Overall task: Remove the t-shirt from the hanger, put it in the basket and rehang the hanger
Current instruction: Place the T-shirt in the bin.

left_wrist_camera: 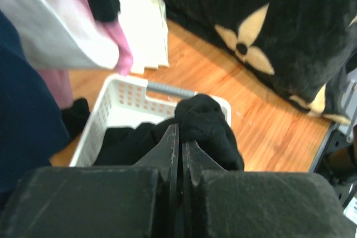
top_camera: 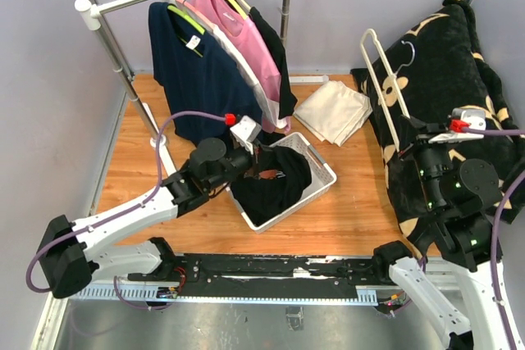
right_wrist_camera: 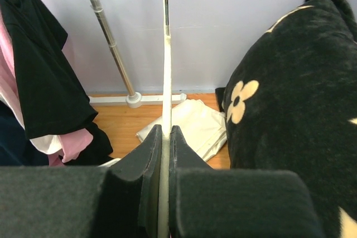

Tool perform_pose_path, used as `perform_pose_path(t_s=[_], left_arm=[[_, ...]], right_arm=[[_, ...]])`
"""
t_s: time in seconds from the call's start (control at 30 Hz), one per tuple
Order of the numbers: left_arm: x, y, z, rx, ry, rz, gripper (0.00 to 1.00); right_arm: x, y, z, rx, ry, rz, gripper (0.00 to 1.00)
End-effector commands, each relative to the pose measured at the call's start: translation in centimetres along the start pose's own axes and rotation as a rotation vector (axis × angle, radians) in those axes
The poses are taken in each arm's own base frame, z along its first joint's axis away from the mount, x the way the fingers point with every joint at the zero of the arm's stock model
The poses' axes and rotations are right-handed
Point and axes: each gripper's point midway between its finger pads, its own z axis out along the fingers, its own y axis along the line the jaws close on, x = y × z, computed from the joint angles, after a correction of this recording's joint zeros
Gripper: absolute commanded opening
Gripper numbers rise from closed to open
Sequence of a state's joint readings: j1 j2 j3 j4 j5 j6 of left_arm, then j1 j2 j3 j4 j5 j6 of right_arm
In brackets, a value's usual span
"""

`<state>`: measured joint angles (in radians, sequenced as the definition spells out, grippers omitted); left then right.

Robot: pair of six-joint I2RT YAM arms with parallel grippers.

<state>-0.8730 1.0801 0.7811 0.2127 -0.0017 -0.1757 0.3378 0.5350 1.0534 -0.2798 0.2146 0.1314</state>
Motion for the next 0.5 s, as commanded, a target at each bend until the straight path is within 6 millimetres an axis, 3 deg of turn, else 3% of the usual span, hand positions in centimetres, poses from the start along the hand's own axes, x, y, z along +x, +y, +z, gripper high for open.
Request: perform_pose_path(t_s=[0.0,0.3,0.47], left_arm=[[3.7,-0.2,0.6,0.009,0.026,-0.055,0.01],[14.0,3.3,0.8,-0.198,0.295,-0.157,0.0],[18.1,5.0,0.2,-0.321,0.431,-0.141,0.01]], right_arm=[[-0.5,1.9,1.6,-0.078,-0.026,0.023,0.01],[-1.3,3.7,3.1,-0.15,-0.045,0.029,0.01],[-2.5,5.4,3.7,-0.233,-0.065,0.027,0.01]])
